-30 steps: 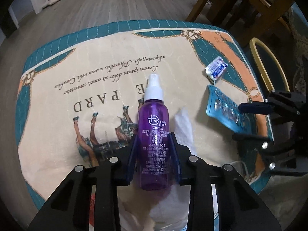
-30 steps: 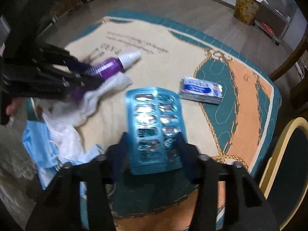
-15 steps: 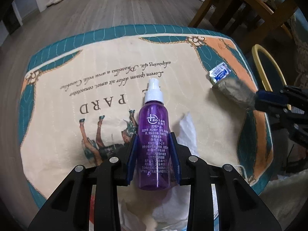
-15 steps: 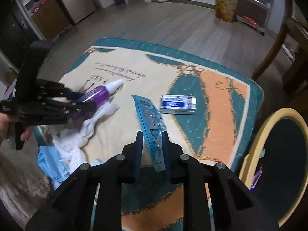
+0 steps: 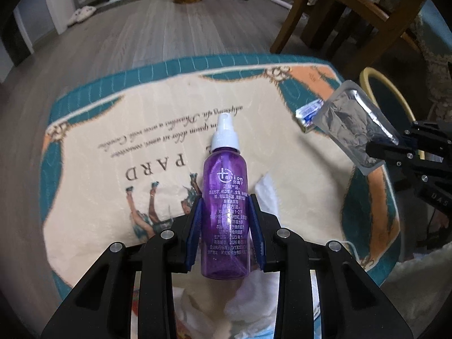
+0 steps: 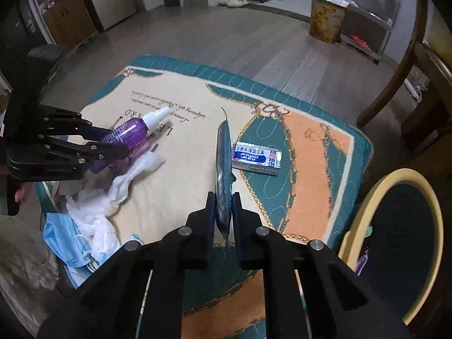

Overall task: Collect trash
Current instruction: 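Carry the spray bottle and teal blister pack over the bin and open both grippers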

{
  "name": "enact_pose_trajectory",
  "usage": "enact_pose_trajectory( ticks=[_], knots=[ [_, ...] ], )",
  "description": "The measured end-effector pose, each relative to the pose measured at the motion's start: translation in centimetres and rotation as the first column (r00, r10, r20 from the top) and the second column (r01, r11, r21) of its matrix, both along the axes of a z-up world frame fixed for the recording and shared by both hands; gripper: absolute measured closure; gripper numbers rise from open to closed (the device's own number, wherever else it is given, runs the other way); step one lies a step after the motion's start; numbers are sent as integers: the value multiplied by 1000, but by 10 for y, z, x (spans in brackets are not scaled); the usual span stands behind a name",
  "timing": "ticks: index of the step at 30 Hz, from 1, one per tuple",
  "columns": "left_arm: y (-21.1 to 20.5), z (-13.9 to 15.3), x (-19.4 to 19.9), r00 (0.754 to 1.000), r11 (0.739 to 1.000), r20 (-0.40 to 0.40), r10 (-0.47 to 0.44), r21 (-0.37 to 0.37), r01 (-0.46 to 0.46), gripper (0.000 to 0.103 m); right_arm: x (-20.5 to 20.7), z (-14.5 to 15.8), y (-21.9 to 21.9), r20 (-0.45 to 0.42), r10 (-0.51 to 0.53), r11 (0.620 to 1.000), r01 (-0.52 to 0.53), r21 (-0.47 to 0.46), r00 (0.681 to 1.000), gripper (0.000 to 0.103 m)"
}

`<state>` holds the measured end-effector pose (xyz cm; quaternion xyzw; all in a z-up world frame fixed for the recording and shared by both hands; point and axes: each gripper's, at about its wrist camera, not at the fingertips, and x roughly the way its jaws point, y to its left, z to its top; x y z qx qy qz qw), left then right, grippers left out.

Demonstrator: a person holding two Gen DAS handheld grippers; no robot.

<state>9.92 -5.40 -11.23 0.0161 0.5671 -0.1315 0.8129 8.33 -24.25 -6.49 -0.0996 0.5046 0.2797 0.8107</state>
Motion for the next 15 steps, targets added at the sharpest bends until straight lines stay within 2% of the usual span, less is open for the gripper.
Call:
enact_pose_trajectory(
  ticks=[8, 11, 15],
  knots=[
    [-5, 47, -10, 995, 999, 103, -10, -30, 14, 69, -22, 56, -19, 54, -58, 997, 55, 53, 997, 92],
    [-18, 68, -12, 988, 999, 152, -36, -30, 41, 69, -31, 82, -38, 84, -96, 993, 90, 72, 992, 92],
    [-43, 90, -16, 971, 995, 221, -90, -9, 94, 69, -39, 108, -84, 85, -209, 974, 200, 107, 974, 92]
  ],
)
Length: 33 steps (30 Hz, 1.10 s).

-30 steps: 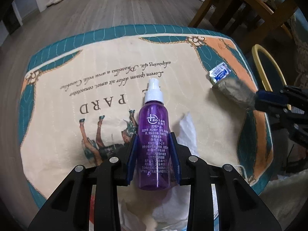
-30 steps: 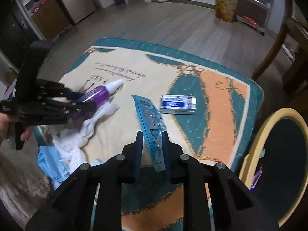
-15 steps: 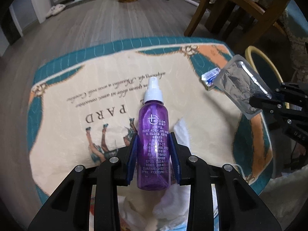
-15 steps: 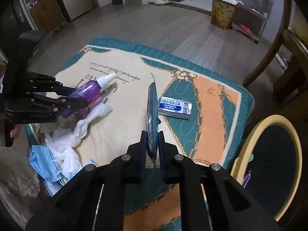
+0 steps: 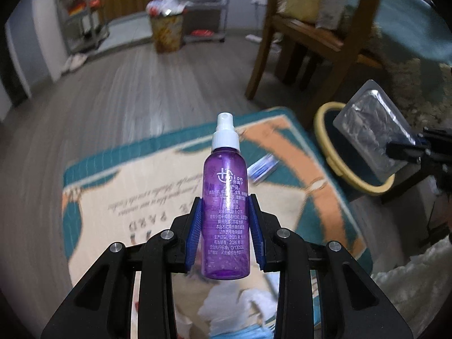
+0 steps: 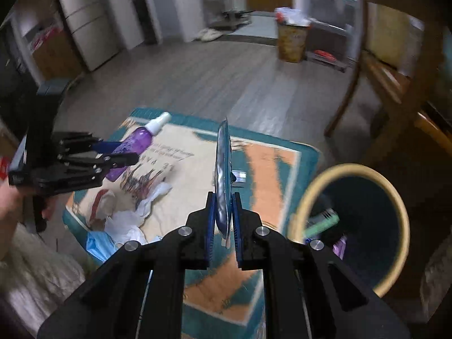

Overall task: Collect trash
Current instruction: 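Carry the spray bottle and teal blister pack over the bin and open both grippers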

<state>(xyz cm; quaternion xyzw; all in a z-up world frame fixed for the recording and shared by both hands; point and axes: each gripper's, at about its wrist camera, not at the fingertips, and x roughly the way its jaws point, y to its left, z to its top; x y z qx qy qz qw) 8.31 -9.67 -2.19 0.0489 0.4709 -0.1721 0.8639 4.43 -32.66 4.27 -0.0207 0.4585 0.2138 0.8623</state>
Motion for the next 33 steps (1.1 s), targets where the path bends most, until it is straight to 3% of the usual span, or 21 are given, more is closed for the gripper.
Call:
enact_pose_trajectory(
  ticks=[6, 13, 25, 33],
  knots=[
    [-47, 18, -1, 995, 997, 60, -75, -21, 77, 69, -4, 2, -67, 5, -165, 986, 165, 14, 986, 92],
    [-113, 17, 11, 985, 984, 64, -161, -60, 165, 69, 10, -35, -131, -43, -297, 955, 295, -44, 954, 92],
    [-232, -29, 26, 949, 947, -7, -315, -61, 314, 69, 24, -94, -192, -207, -414, 909, 416, -36, 886, 92],
    [-257, -58, 39, 946, 947, -57, -319, -72, 314, 69, 27, -95, -194, -194, -436, 899, 437, -42, 879, 91]
  ],
)
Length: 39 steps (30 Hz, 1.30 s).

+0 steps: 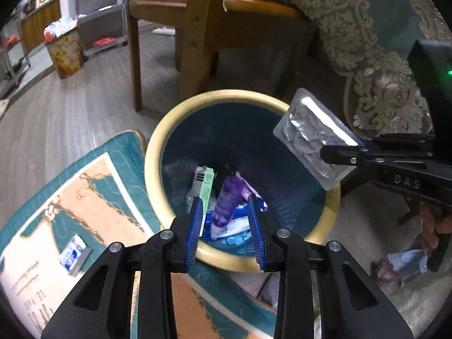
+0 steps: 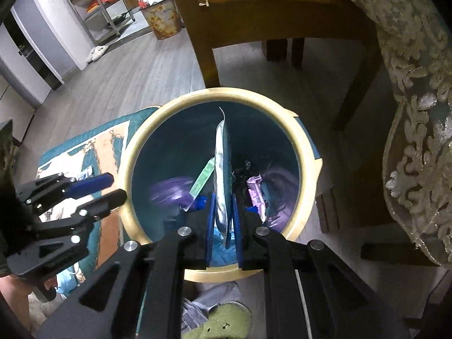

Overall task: Collect trash
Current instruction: 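Carry the spray bottle and teal blister pack over the bin and open both grippers, then grasp the white plastic bag with the right gripper while the left grasps the red-printed paper cup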

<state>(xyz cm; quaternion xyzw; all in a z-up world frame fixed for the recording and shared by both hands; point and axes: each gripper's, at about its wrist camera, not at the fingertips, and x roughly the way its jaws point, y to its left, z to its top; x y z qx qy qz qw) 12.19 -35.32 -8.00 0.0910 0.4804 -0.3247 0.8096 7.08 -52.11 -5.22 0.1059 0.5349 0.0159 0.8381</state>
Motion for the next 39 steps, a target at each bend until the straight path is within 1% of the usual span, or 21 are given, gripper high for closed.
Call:
enact_pose_trajectory(
  ticks=[5, 10, 13, 14, 15, 16, 17, 18, 19, 20, 21, 22, 25, 26, 27, 28, 30, 33, 34, 37, 39],
  knots=[
    [6, 3, -1, 1000, 1000, 5, 5, -2, -5, 67, 1, 1, 0, -1, -5, 1000, 5, 0, 1000, 91],
    [17, 8, -4, 1000, 1000, 14, 22, 6, -22, 61, -1, 5, 6, 4, 14, 1000, -14, -15, 1000, 91],
    [26, 15, -7, 999, 1000, 30, 28, 11, -28, 53, -2, 10, 11, 12, 20, 1000, -20, -21, 1000, 91],
    [29, 18, -9, 999, 999, 37, 31, 11, -31, 48, -2, 11, 13, 14, 20, 1000, -20, -24, 1000, 90],
    [34, 23, -11, 998, 999, 47, 34, 11, -35, 44, -3, 14, 16, 21, 19, 999, -18, -31, 1000, 83],
    [38, 25, -12, 998, 999, 53, 37, 13, -38, 41, -4, 16, 17, 26, 18, 999, -18, -33, 999, 73],
    [43, 30, -15, 997, 999, 63, 42, 14, -43, 36, -4, 18, 20, 33, 19, 999, -18, -35, 999, 69],
    [49, 34, -18, 996, 999, 73, 46, 13, -47, 35, -5, 21, 23, 40, 20, 999, -18, -37, 999, 62],
    [54, 37, -19, 996, 999, 78, 51, 15, -52, 35, -7, 24, 27, 46, 23, 999, -21, -35, 999, 58],
    [60, 41, -21, 995, 998, 84, 60, 18, -62, 32, -7, 26, 30, 50, 26, 999, -24, -33, 998, 56],
    [67, 45, -24, 993, 997, 93, 68, 20, -71, 25, -9, 29, 36, 58, 32, 999, -30, -33, 998, 48],
    [73, 49, -27, 992, 997, 103, 76, 22, -79, 23, -11, 33, 41, 67, 35, 999, -32, -36, 997, 38],
    [96, 60, -38, 986, 994, 128, 102, 36, -108, 19, -17, 46, 56, 104, 33, 998, -28, -47, 994, 24],
    [105, 65, -41, 984, 992, 140, 115, 42, -121, 16, -19, 49, 61, 116, 30, 999, -25, -47, 993, 21],
    [112, 69, -44, 981, 991, 149, 123, 42, -131, 13, -21, 54, 69, 132, 28, 999, -22, -43, 991, 15],
    [122, 74, -48, 977, 988, 161, 138, 43, -146, 13, -23, 58, 75, 145, 29, 999, -24, -39, 989, 11],
    [145, 84, -54, 968, 981, 174, 181, 33, -190, 12, -27, 66, 89, 170, 36, 999, -30, -38, 985, 6],
    [175, 94, -63, 951, 967, 178, 253, -7, -255, 7, -35, 76, 117, 213, 69, 996, -56, -69, 975, 6],
    [188, 97, -67, 943, 959, 177, 281, -19, -282, 7, -37, 80, 129, 229, 90, 994, -72, -87, 969, 6],
    [220, 101, -78, 924, 940, 183, 336, -12, -340, 7, -44, 83, 160, 244, 158, 982, -125, -143, 957, 6],
    [241, 102, -86, 909, 927, 194, 370, -6, -376, 7, -48, 82, 179, 245, 199, 975, -167, -144, 949, 6]
  ],
)
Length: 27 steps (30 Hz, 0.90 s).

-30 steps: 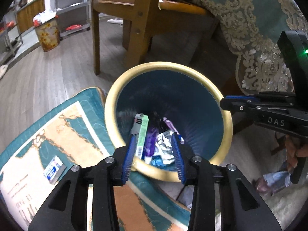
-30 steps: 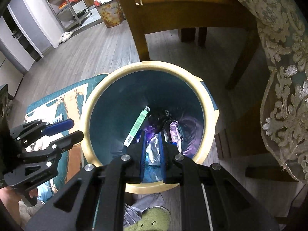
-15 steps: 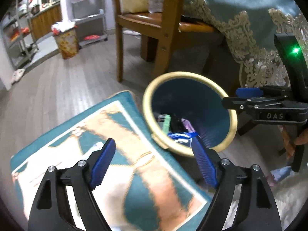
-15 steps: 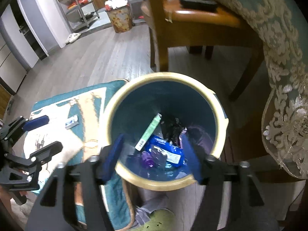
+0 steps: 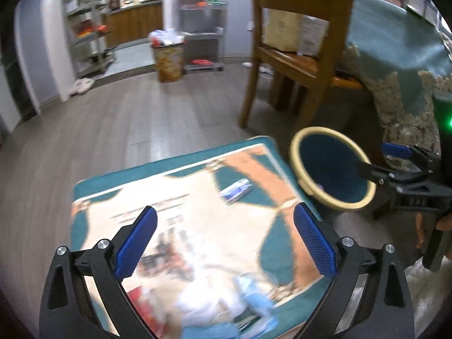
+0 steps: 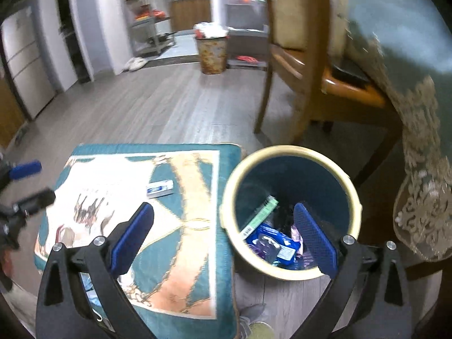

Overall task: Collect trash
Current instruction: 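Grasp the white plastic bag with the right gripper while the left grasps the red-printed paper cup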

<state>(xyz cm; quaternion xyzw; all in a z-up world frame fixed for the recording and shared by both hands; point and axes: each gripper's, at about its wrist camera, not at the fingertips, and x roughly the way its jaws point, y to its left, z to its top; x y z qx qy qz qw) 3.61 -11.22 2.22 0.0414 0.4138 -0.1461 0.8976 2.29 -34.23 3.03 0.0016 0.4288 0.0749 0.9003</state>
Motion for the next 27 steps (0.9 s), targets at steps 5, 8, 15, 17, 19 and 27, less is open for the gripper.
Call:
enact_pose_trajectory(
  ticks=[5, 8, 15, 17, 19, 27],
  knots=[
    [53, -9, -12, 995, 995, -20, 100, 14, -100, 7, -4, -17, 42, -53, 58, 998, -57, 30, 997, 6],
    [88, -20, -19, 983, 985, -55, 172, 7, -172, 7, -5, -33, 71, -103, 94, 996, -92, 24, 990, 6],
    [145, -56, -27, 951, 960, -135, 279, 1, -281, 7, -7, -65, 113, -181, 145, 989, -147, 2, 973, 6],
    [148, -70, -25, 946, 958, -154, 284, 18, -285, 7, -6, -78, 122, -212, 149, 988, -153, -3, 966, 6],
    [147, -83, -23, 940, 958, -182, 287, 40, -285, 7, -6, -89, 133, -226, 160, 986, -168, -19, 961, 6],
    [159, -94, -16, 927, 949, -211, 311, 25, -313, 7, 8, -109, 172, -236, 233, 972, -232, 35, 943, 16]
  ],
)
